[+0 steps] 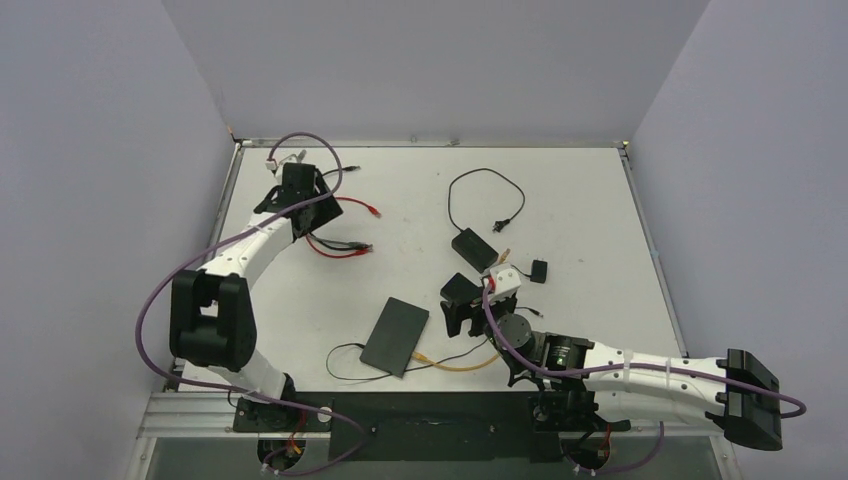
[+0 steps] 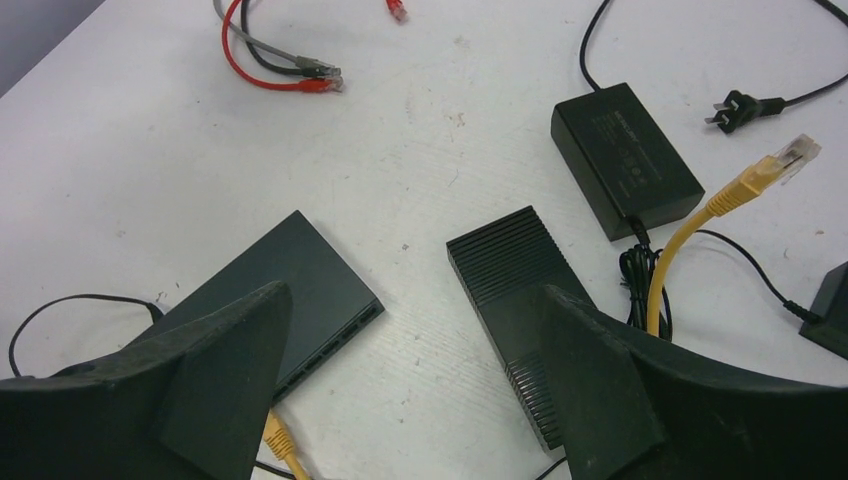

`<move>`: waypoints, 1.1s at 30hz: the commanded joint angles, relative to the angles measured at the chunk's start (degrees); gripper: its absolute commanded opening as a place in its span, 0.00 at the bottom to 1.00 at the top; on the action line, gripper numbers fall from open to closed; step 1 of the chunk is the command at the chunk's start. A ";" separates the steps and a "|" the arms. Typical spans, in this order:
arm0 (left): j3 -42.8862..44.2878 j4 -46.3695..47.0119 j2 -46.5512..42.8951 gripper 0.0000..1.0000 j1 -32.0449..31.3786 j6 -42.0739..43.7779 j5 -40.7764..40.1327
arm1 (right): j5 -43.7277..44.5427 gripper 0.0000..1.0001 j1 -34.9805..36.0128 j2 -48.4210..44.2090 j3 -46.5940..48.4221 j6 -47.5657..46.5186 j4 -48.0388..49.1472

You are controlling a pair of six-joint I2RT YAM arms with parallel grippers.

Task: Insert the plug into the switch port
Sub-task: Pick up the connector from the center of the board.

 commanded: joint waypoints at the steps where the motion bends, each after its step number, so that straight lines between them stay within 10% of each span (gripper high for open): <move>1: 7.01 0.23 4.97 0.63 2.72 2.76 -1.56 | -1.25 0.86 -0.50 -0.11 -1.00 1.91 4.61; 33: 20.66 -6.85 25.95 0.40 12.94 11.27 6.96 | -4.47 0.86 -0.61 0.63 -4.66 -0.14 8.61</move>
